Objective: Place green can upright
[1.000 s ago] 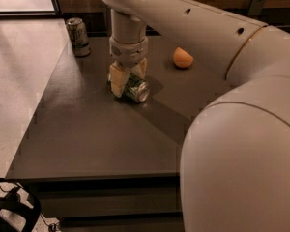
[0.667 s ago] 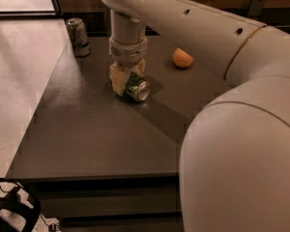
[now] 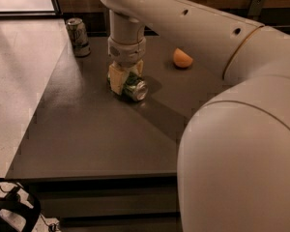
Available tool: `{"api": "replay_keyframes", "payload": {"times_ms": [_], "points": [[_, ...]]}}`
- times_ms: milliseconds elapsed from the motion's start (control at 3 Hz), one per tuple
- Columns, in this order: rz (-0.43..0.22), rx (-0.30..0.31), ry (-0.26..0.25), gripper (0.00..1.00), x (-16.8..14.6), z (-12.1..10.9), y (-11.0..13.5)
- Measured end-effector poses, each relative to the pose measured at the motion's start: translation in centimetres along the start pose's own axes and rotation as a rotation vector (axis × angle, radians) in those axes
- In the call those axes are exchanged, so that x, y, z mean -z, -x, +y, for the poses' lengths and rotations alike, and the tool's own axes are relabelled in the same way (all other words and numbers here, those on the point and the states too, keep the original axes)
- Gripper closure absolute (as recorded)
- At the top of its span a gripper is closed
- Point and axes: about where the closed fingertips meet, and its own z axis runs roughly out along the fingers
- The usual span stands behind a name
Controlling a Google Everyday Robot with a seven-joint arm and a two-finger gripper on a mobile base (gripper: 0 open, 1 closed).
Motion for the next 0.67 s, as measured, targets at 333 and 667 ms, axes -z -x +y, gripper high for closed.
{"api": "replay_keyframes", "payload": {"times_ms": [333, 667], "points": [[-0.018, 0.015, -0.027, 1.00, 1.7, -0.3, 0.3], [-0.080, 0.017, -0.043, 1.00, 4.1, -0.9, -0.1]]}}
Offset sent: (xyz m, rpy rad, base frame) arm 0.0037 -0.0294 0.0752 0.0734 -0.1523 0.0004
